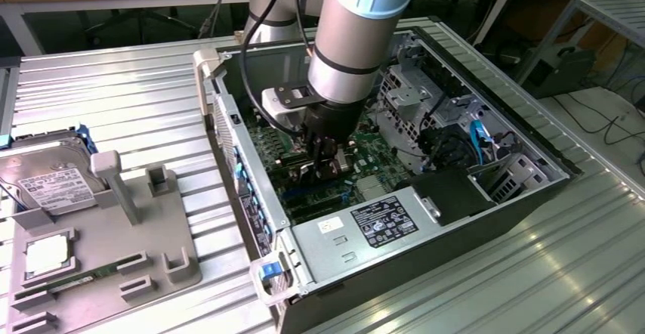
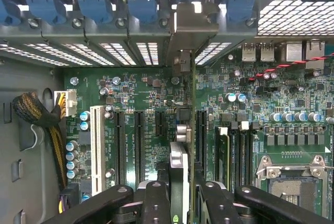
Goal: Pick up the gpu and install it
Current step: 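Press down on the gpu until it lock into place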
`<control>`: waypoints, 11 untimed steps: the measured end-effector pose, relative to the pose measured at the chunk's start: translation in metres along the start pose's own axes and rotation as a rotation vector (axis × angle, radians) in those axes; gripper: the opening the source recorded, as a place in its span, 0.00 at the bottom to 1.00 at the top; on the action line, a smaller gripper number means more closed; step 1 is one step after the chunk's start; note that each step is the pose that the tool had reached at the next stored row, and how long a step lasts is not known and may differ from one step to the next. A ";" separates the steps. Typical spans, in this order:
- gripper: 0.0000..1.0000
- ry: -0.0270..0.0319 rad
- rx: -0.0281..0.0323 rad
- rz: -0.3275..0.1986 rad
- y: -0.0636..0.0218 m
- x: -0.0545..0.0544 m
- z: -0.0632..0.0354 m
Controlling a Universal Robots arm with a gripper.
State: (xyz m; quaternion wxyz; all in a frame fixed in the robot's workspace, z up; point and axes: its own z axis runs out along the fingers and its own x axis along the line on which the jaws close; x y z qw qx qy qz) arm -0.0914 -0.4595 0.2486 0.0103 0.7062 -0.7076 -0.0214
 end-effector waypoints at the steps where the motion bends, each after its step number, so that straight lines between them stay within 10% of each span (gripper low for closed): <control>1: 0.27 -0.0003 0.0001 0.000 0.0000 0.000 -0.0004; 11: 0.27 -0.0002 -0.0010 0.000 0.0001 0.000 -0.0016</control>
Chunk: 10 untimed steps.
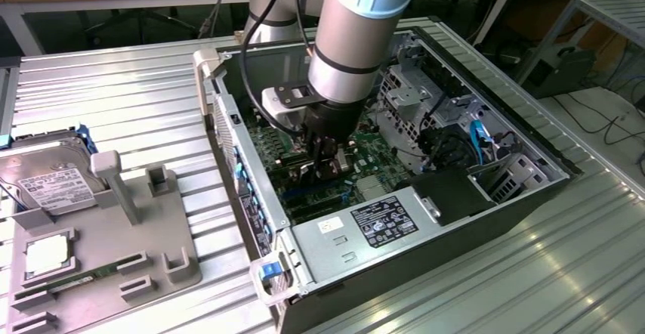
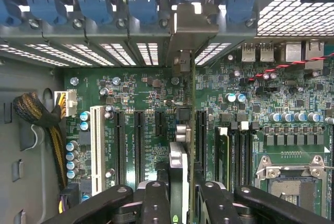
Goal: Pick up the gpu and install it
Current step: 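Press down on the gpu until it lock into place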
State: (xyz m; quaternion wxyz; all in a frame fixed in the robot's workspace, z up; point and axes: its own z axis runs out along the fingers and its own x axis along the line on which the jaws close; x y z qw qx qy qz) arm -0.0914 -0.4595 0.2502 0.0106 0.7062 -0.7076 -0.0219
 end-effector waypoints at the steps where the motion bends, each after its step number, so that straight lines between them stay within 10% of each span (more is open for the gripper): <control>1: 0.27 -0.0001 0.0000 0.000 0.0000 0.000 0.0000; 10: 0.27 0.0001 -0.0002 0.000 0.0000 0.001 -0.0001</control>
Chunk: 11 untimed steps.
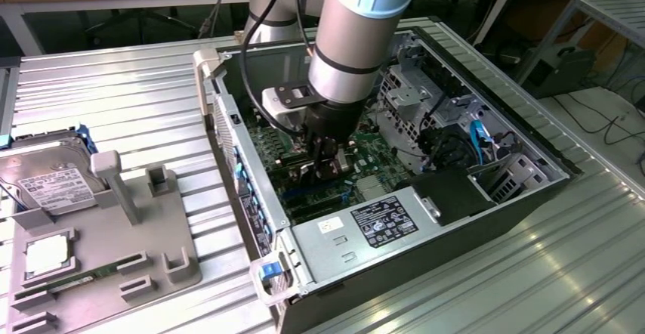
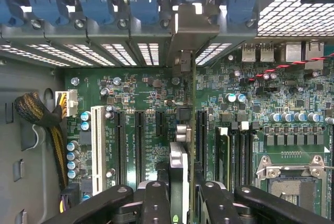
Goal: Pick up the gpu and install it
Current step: 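Press down on the gpu until it lock into place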
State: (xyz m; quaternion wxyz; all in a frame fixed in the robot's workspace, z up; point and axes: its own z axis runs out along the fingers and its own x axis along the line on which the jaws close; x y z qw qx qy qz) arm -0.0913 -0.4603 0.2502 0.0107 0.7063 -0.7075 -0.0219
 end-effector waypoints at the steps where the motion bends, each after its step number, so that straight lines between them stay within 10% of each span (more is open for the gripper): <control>1: 0.27 0.0000 0.0000 0.000 0.0000 0.000 0.0000; 11: 0.27 0.0001 -0.0003 0.000 0.0000 0.000 -0.0007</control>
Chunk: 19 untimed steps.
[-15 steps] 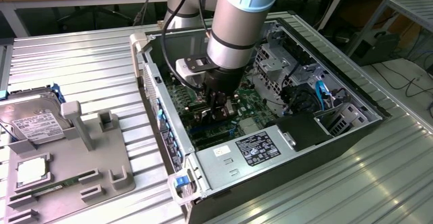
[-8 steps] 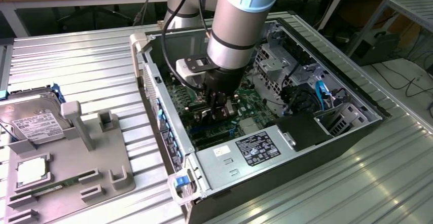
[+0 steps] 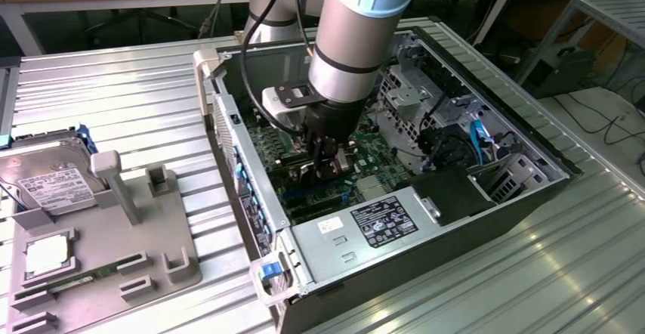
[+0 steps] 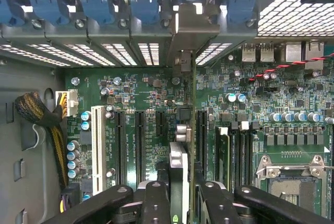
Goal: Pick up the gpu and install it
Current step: 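Press down on the gpu until it lock into place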
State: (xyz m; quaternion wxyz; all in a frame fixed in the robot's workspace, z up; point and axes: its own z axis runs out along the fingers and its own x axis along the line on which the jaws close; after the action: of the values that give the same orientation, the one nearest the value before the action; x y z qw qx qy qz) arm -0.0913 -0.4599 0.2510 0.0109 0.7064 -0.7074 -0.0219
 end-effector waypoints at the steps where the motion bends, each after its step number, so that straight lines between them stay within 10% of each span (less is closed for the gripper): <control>1: 0.27 -0.0001 0.0000 0.000 0.0000 0.000 0.0000; 19: 0.27 0.0001 -0.0009 -0.002 -0.0001 0.000 0.0039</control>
State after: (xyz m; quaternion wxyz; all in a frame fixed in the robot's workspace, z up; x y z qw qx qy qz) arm -0.0914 -0.4597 0.2470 0.0112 0.7072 -0.7066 -0.0222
